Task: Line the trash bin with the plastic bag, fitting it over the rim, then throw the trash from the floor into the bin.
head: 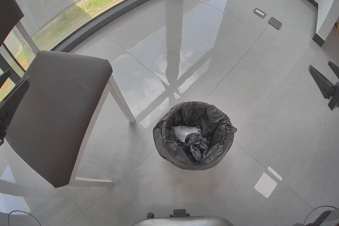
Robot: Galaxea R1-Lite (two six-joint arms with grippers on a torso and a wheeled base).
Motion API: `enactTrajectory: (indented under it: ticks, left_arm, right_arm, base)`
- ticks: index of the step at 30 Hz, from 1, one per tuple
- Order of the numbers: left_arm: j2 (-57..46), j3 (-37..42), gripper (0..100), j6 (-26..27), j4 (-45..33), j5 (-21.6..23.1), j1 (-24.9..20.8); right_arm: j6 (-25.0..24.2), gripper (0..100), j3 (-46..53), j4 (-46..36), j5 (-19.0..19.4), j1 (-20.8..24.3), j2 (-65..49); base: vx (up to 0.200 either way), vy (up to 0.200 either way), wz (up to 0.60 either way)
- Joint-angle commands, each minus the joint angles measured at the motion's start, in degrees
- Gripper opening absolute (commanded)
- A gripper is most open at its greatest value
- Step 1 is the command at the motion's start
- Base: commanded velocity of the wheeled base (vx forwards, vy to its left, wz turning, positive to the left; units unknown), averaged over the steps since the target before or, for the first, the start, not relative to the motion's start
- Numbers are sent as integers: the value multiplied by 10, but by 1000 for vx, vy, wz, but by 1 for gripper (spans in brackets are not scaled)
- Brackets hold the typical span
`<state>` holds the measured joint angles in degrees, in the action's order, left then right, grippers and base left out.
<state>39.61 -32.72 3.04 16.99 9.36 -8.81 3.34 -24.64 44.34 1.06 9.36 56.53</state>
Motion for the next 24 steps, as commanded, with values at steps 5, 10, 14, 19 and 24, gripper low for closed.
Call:
enactTrajectory:
  ticks: [5,10,14,19,24]
  left_arm:
    - [-346,52,100,-58,-224,-124,45]
    - [-346,88,100,-28,-222,-126,45]
    - [-346,121,100,-20,-222,-124,45]
    - [-348,169,100,-25,-223,-119,55]
    - [-396,244,100,-14,-243,-62,91]
  right_arm:
    - [-105,100,180,-255,97,-160,-518]
    - [-135,100,202,-262,104,-160,-514]
    - [-141,100,228,-313,119,-73,-537]
    - [-137,100,246,-363,119,-87,-552]
    - [-115,100,246,-394,96,-92,-565]
  base:
    - [0,0,0]
    - [0,0,0]
    - [0,0,0]
    - [0,0,0]
    - [0,0,0]
